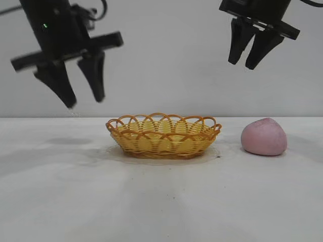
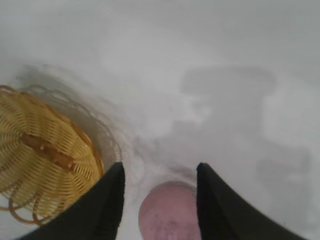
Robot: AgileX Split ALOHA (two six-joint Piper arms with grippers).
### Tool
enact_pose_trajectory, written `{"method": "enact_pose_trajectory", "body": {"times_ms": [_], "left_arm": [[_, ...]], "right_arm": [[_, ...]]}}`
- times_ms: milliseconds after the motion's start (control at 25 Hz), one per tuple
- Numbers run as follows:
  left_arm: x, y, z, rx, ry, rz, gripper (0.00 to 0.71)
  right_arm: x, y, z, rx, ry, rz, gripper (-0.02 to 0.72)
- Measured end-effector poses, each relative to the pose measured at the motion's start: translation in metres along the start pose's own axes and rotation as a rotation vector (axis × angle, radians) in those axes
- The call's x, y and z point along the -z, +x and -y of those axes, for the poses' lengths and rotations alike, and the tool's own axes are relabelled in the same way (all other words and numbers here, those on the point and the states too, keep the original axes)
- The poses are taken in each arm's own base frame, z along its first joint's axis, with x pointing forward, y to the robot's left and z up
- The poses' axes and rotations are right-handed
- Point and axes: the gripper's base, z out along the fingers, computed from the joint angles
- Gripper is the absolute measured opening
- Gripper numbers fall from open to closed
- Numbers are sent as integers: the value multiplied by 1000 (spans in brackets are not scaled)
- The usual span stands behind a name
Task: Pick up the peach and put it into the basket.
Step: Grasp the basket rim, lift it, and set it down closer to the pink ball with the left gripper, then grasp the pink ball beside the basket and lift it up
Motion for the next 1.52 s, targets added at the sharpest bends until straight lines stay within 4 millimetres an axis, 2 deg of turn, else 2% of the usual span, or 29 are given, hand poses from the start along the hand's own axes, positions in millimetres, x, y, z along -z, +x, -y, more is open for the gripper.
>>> {"method": "enact_pose_trajectory", "body": {"times_ms": [200, 280, 360, 600, 720, 960, 1040, 1160, 1280, 1400, 1520], "left_arm": [[36, -3, -16, -108, -180, 49, 334], [43, -5, -26, -90, -211, 72, 334], [45, -6, -46, -32, -227, 77, 334], [56, 6, -133, 185, -212, 53, 334], [64, 11, -151, 219, -110, 70, 334], [81, 11, -150, 203, -64, 130, 334], [90, 20, -149, 198, -109, 148, 334], [105, 48, -142, 175, -227, 175, 334], [118, 85, -124, 149, -314, 179, 334], [131, 120, -102, 124, -324, 207, 334], [155, 153, -86, 119, -324, 259, 334]], "right_arm": [[0, 0, 0, 2, 4, -5, 333], [0, 0, 0, 2, 4, -5, 333], [0, 1, 0, 3, 5, -6, 333], [0, 0, 1, 3, 7, 0, 333], [0, 0, 0, 1, 5, 4, 333], [0, -1, 0, 0, 3, 9, 333], [0, -1, 0, 0, 3, 11, 333], [0, -1, 0, 0, 5, 16, 333], [0, -3, 1, -2, 7, 28, 333], [0, -4, 0, -5, 4, 46, 333], [0, -5, 0, -9, -2, 51, 333]]}}
